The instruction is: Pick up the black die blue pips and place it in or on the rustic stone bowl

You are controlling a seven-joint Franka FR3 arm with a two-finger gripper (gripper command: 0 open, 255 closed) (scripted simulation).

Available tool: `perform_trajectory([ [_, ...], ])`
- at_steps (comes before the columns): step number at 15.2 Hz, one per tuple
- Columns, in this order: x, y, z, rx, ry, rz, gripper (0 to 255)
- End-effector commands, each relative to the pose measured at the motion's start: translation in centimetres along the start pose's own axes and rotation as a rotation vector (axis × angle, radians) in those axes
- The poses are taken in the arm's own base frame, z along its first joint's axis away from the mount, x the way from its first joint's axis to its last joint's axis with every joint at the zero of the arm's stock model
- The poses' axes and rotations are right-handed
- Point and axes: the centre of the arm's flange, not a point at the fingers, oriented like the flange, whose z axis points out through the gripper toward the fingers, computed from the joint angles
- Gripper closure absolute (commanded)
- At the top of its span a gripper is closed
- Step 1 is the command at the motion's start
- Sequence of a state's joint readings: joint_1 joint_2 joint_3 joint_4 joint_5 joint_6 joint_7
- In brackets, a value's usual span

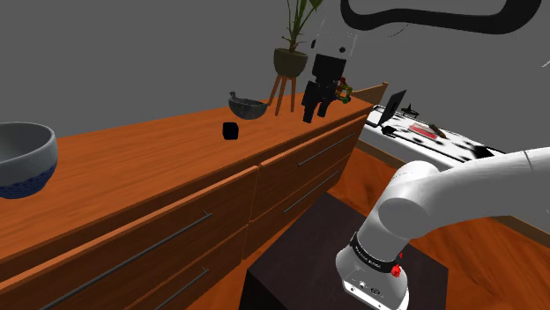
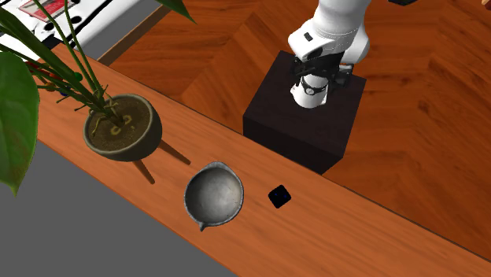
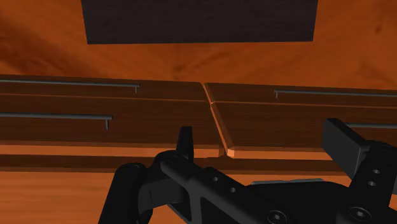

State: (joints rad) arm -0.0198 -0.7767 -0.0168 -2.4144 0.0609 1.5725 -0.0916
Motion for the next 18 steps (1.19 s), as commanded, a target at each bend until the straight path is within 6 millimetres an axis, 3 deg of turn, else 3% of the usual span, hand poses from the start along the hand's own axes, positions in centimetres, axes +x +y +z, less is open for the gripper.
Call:
perform_trajectory([
  [1, 0.0, 0.0, 0.0, 0.000, 0.000, 0.000, 0],
  [18, 20.2, -1.0, 8.3, -0.057, 0.035, -0.138, 0],
])
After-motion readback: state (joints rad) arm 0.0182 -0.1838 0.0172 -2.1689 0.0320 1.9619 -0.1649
